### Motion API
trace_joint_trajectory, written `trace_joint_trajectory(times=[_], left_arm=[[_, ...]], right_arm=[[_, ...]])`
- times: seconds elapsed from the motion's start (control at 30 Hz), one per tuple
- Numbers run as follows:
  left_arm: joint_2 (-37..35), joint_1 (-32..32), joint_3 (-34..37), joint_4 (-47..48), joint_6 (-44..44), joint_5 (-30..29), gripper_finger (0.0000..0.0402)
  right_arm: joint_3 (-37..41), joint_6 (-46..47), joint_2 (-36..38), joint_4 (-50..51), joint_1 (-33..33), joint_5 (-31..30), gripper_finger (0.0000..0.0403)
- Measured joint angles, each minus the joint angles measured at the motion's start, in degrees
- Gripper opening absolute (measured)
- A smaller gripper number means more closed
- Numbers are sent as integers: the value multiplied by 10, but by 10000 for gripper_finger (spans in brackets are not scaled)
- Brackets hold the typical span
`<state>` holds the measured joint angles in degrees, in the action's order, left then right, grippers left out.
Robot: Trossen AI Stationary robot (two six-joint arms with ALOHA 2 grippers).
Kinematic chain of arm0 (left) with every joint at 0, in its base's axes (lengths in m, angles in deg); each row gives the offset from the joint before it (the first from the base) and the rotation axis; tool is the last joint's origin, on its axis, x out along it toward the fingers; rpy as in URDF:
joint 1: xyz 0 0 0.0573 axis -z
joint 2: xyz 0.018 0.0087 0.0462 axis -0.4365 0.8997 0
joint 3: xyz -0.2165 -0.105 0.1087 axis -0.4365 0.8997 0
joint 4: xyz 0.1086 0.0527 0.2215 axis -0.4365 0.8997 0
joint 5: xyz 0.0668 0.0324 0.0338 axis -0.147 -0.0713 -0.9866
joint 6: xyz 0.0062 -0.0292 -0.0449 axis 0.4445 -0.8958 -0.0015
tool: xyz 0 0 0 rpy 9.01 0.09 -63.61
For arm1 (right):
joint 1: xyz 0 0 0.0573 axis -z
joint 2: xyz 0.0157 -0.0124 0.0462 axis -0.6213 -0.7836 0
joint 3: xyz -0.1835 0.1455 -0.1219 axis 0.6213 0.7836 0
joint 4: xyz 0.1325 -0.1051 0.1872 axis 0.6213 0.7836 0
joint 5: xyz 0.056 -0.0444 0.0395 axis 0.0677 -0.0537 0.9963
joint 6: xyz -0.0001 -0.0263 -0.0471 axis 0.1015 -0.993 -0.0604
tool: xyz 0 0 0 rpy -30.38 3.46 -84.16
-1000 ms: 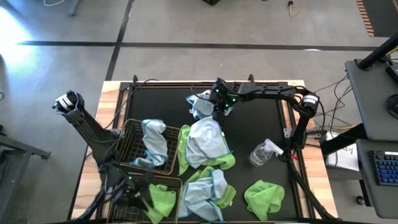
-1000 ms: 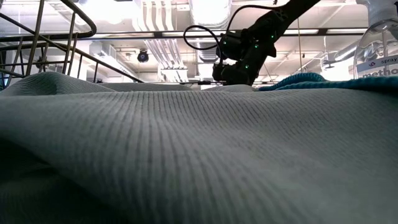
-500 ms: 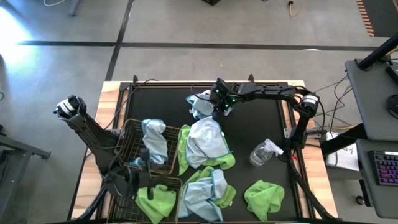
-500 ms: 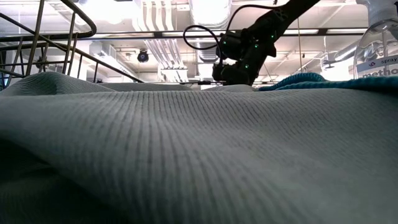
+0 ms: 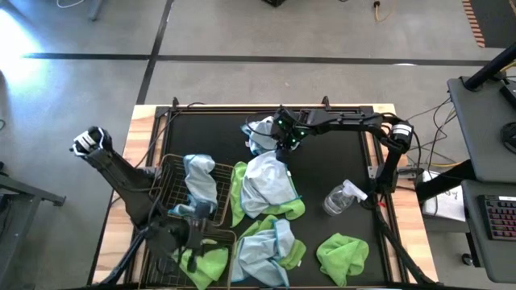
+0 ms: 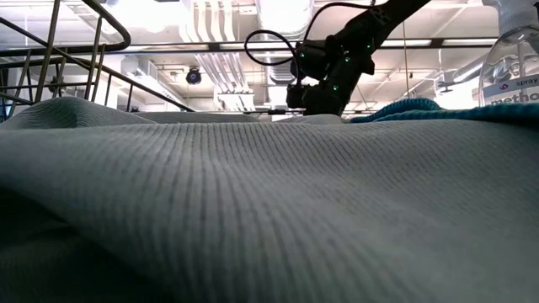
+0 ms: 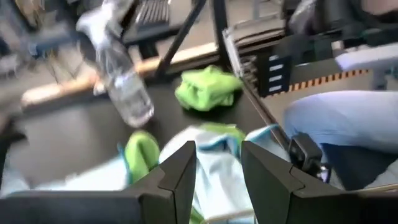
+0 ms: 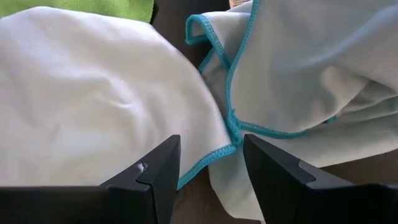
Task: Sort microfiber towel by color & place in baskets
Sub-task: Put the top center light blue towel into the top wire basket
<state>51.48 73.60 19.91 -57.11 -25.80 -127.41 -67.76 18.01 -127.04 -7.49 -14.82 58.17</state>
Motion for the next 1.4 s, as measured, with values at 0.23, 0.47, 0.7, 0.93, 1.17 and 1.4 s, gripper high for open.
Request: trace_joint_trajectory(times=[0.23, 0.47, 0.7, 0.93, 1.17, 1.4], left_arm=[[-88, -37, 112, -67, -57, 7, 113], [-203, -52, 322, -447, 83, 196, 113], [-221, -55, 400, -564, 105, 283, 113], [-235, -55, 422, -616, 122, 396, 113], [-252, -57, 446, -622, 125, 400, 113], [-272, -65, 510, -685, 147, 391, 113]], right_arm=[[0, 13, 0, 0, -3, 0, 171], [0, 13, 0, 16, -4, 0, 171], [1, 7, 0, 26, -4, 0, 171], [2, 8, 0, 24, -5, -1, 171], [6, 9, 0, 24, -5, 0, 171], [17, 9, 0, 23, -7, 0, 171]])
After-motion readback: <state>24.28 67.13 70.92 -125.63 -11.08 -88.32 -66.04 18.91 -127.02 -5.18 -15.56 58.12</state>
